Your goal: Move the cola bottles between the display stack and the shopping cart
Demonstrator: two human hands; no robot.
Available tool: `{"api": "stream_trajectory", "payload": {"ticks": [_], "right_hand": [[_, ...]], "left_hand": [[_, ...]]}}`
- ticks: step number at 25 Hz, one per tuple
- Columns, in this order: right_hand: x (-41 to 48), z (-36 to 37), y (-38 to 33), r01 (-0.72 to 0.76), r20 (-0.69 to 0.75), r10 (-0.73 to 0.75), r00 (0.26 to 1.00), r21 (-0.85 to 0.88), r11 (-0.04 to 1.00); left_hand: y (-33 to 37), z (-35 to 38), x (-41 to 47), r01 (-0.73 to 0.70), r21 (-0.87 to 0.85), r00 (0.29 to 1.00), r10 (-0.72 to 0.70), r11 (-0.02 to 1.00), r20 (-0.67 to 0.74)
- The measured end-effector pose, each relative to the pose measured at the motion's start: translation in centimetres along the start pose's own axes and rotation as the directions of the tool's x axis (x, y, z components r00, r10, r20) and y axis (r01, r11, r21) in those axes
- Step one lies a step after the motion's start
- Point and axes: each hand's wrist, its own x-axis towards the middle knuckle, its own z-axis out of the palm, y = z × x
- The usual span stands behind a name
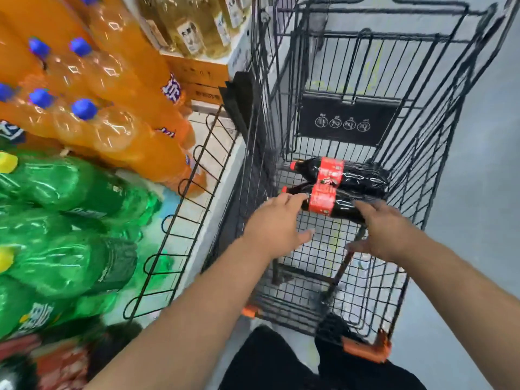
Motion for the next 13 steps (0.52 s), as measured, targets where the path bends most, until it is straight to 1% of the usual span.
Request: {"api": "stream_trajectory", "payload": {"ticks": [3, 6, 13], "right_hand": [[4.8, 0.2, 2.0, 0.013, 0.055, -0.012, 0.998, -0.024, 1.000], [9.3, 0.9, 3.2, 0.016, 0.084, -0.013, 0.996, -0.034, 0.999], [21.7, 6.3, 5.9, -0.077, 0.108, 0.083, 0.991, -0.064, 0.995]], "left_hand": [[0.2, 1.5, 4.4, 0.063, -0.051, 0.998, -0.063, 0.997, 0.005], [-0.4, 3.5, 8.4, 0.119, -0.113, 0.992, -0.114, 0.986, 0.045], [-4.1, 11.2, 18.7, 0.178, -0.296, 0.983, -0.152, 0.938, 0.107]]}}
